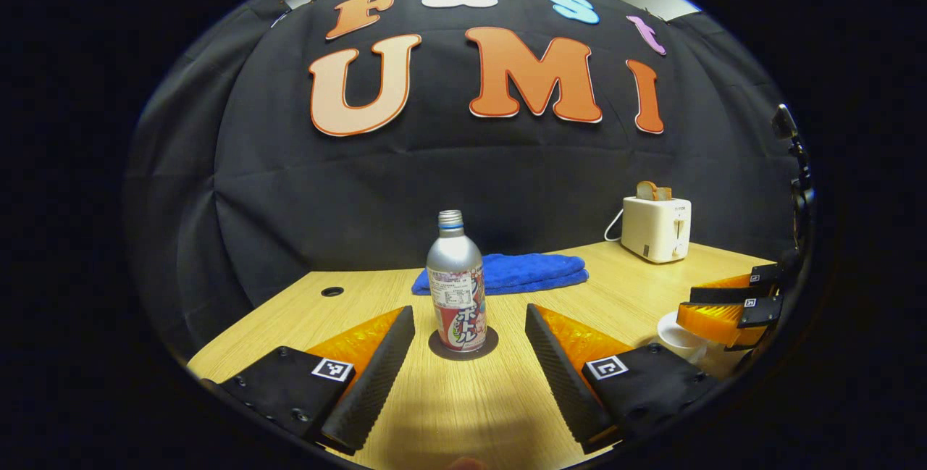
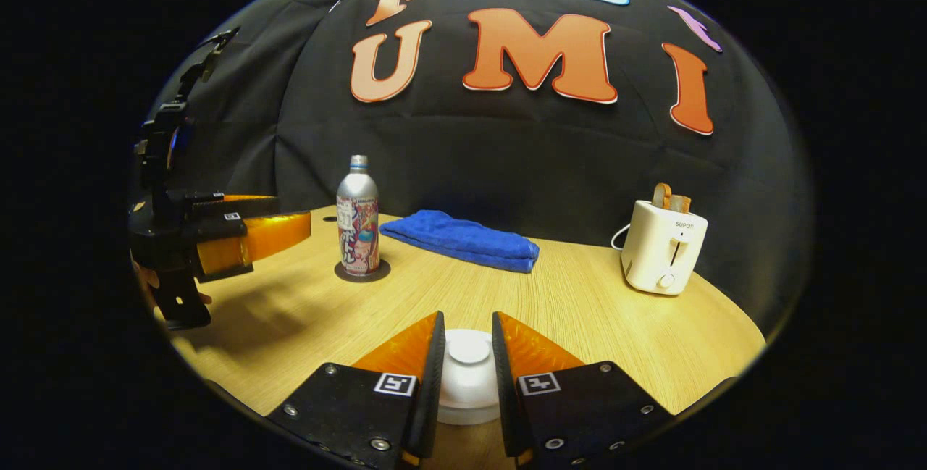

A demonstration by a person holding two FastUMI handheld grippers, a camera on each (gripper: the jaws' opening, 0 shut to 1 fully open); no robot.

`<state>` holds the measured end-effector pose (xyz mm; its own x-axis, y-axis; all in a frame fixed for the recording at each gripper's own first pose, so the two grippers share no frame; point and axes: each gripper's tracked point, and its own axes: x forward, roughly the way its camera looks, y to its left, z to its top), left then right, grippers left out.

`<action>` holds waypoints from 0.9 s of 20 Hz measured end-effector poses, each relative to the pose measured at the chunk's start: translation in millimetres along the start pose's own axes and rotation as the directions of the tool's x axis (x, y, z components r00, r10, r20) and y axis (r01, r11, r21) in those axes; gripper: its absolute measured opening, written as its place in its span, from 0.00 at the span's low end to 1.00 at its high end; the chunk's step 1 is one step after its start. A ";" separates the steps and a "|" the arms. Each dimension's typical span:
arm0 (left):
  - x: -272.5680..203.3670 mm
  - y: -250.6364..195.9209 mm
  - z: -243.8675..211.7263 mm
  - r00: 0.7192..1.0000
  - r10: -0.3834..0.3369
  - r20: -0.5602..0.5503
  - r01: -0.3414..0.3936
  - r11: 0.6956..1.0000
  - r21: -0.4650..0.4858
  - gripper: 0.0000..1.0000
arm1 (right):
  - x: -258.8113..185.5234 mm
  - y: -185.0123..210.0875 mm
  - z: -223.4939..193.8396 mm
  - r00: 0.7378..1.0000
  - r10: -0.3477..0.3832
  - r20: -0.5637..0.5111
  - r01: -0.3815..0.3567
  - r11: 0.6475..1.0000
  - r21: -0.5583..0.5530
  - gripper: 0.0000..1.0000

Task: Open the teacup lid with one hand, grasp the water bottle and pour water into the teacup with the other hand; after pouring, place the water bottle on the coaster and then close the teacup lid.

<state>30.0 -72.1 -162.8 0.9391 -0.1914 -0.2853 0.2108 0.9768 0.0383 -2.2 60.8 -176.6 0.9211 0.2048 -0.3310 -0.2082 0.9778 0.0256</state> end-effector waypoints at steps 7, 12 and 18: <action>-18.0 14.9 40.7 0.995 0.049 0.091 -0.042 0.996 -0.076 1.00 | -18.1 1.4 74.0 0.982 -0.009 0.186 0.007 1.000 0.013 0.56; -32.3 43.3 58.4 0.987 0.111 0.121 -0.097 0.989 -0.113 1.00 | -31.6 1.6 115.1 0.961 -0.049 0.272 0.052 0.999 -0.006 0.69; -51.1 79.2 59.0 0.965 0.211 0.155 -0.200 0.977 -0.078 0.96 | -40.8 9.1 131.5 0.941 -0.064 0.331 0.070 0.998 -0.005 0.73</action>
<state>14.7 9.4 -88.8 0.9930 0.0059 -0.1183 -0.0036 0.9998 0.0196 1.6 67.3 -38.8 0.9895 0.1449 -0.0011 -0.1449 0.9894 -0.0019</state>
